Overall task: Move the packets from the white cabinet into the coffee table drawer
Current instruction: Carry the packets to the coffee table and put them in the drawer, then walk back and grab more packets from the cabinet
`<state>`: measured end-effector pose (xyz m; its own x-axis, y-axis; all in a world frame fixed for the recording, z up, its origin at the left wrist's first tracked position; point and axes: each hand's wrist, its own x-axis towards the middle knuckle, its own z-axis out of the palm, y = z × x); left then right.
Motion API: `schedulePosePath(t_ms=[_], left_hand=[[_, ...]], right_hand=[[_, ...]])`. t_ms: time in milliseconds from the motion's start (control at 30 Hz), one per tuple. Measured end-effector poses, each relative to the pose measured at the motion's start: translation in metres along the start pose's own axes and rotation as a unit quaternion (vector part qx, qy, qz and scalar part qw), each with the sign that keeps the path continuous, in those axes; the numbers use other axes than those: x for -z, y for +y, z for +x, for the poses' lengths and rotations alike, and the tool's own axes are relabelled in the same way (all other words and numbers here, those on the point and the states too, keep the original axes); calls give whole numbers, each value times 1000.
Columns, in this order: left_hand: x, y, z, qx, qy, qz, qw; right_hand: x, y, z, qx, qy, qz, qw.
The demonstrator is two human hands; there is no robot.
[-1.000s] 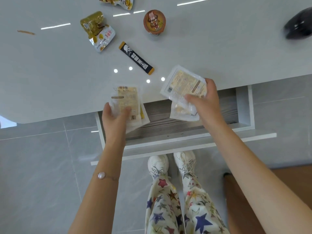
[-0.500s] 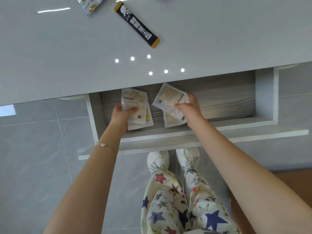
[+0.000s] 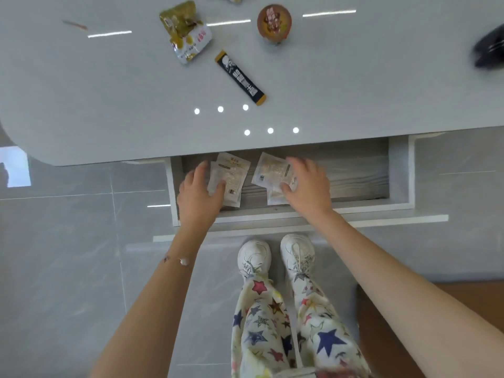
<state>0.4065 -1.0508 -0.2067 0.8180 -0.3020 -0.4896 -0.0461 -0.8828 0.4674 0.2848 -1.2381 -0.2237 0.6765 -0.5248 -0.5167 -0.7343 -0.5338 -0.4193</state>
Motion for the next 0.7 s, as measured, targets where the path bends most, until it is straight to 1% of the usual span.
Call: schedulePosePath(t_ms=[100, 200, 300, 467, 567, 700], left_hand=[[61, 35, -43, -96, 8, 86, 992], [128, 65, -86, -147, 44, 166, 974], [193, 94, -130, -134, 52, 186, 972], [287, 127, -206, -121, 109, 179, 970], [336, 122, -248, -98, 161, 177, 966], [392, 91, -303, -61, 229, 150, 960]], right_hand=[[70, -39, -36, 101, -32, -85, 991], [146, -86, -72, 168, -23, -169, 971], [216, -129, -113, 195, -23, -231, 953], [296, -203, -179, 267, 13, -249, 931], [318, -254, -211, 322, 26, -270, 907], [323, -332, -246, 397, 36, -274, 875]])
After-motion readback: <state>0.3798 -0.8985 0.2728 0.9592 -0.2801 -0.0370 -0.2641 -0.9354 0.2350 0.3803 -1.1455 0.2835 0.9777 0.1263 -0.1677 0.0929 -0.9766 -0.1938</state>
